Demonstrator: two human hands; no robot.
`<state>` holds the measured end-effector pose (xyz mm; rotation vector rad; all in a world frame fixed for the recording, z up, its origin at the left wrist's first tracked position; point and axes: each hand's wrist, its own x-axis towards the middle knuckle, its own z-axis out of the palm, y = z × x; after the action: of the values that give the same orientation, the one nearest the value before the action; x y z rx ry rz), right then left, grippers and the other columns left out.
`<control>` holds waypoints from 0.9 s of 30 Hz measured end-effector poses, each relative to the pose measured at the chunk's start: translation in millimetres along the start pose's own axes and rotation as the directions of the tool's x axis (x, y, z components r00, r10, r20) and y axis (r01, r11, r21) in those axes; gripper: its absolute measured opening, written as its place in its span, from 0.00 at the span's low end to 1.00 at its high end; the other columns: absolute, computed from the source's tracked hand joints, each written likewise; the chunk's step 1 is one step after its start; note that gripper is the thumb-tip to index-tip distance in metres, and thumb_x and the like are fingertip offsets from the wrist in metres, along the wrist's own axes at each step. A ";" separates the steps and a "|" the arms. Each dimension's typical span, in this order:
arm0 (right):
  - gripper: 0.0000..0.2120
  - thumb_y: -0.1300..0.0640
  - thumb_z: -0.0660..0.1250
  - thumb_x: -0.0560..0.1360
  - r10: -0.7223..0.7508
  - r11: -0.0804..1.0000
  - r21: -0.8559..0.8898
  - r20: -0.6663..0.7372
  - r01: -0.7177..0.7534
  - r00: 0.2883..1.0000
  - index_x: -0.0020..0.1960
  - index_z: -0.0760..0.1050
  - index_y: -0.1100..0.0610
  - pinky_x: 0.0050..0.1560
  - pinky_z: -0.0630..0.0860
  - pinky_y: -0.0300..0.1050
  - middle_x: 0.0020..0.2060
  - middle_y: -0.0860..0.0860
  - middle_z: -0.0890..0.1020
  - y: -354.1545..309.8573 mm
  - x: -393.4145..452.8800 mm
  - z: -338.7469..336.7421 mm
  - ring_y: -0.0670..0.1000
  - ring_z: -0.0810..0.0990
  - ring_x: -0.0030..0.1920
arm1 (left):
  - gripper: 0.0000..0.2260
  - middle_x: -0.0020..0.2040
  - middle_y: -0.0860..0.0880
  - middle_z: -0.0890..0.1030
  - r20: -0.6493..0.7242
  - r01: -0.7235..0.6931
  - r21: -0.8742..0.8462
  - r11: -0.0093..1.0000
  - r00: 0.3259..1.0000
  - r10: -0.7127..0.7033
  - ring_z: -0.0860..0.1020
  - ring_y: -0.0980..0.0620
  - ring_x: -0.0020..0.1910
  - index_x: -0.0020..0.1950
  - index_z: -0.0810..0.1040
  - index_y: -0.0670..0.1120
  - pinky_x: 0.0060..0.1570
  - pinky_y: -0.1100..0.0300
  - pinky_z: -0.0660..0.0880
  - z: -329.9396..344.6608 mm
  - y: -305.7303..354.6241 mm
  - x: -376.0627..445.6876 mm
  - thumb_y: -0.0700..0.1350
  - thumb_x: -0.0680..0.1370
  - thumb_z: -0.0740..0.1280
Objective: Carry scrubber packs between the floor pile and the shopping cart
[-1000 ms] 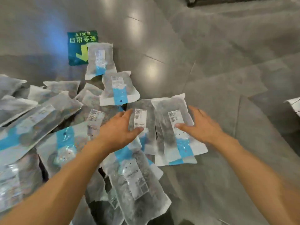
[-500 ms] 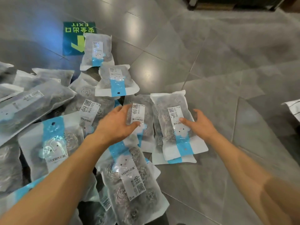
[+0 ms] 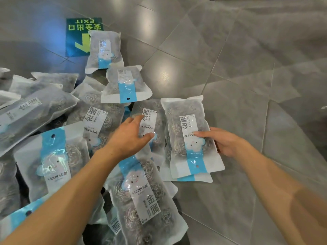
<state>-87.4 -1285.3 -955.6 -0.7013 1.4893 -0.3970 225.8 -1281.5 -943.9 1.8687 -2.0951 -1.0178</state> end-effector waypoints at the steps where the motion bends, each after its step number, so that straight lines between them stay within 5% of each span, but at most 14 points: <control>1: 0.19 0.56 0.75 0.74 -0.008 1.000 0.015 -0.003 0.008 1.000 0.64 0.80 0.57 0.62 0.80 0.60 0.56 0.57 0.87 1.3 0.6 2.4 0.60 0.85 0.59 | 0.35 0.75 0.42 0.71 0.002 0.000 0.000 1.000 1.000 0.000 0.71 0.41 0.72 0.81 0.60 0.47 0.70 0.46 0.70 1.9 0.1 0.7 0.59 0.80 0.68; 12: 0.15 0.58 0.75 0.76 -0.094 0.985 0.138 -0.088 0.105 0.992 0.62 0.81 0.58 0.62 0.80 0.63 0.54 0.57 0.87 10.6 4.0 18.2 0.60 0.86 0.56 | 0.32 0.76 0.42 0.70 0.028 -0.015 0.054 0.998 1.000 0.013 0.69 0.42 0.74 0.81 0.61 0.48 0.70 0.49 0.68 23.8 17.7 0.5 0.58 0.81 0.66; 16: 0.16 0.58 0.75 0.75 -0.165 0.977 0.105 -0.181 0.186 0.970 0.62 0.81 0.60 0.54 0.84 0.56 0.50 0.56 0.88 3.3 -3.9 16.3 0.57 0.88 0.51 | 0.29 0.74 0.41 0.72 0.003 0.008 0.070 0.998 1.000 -0.008 0.70 0.40 0.72 0.80 0.65 0.46 0.70 0.47 0.68 24.4 22.4 2.6 0.56 0.82 0.66; 24: 0.17 0.60 0.76 0.74 -0.244 0.932 0.169 -0.365 0.322 0.899 0.62 0.79 0.59 0.46 0.86 0.53 0.50 0.56 0.88 -5.7 -37.3 -35.4 0.57 0.88 0.49 | 0.18 0.60 0.40 0.81 0.049 0.184 -0.230 0.955 0.983 -0.178 0.78 0.39 0.61 0.66 0.75 0.40 0.60 0.48 0.76 60.1 60.0 28.1 0.49 0.81 0.68; 27: 0.20 0.61 0.76 0.74 -0.228 0.925 0.195 -0.401 0.325 0.887 0.64 0.78 0.60 0.50 0.85 0.57 0.52 0.56 0.88 -0.3 -47.7 -53.5 0.58 0.88 0.51 | 0.24 0.61 0.39 0.81 0.070 0.275 -0.262 0.925 0.961 -0.266 0.78 0.37 0.61 0.64 0.75 0.39 0.61 0.46 0.76 75.0 78.5 44.1 0.55 0.78 0.72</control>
<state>-143.2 -1264.5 -915.7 -0.6557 1.6539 -0.9746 112.3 -1294.7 -969.7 2.0436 -1.6396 -1.3267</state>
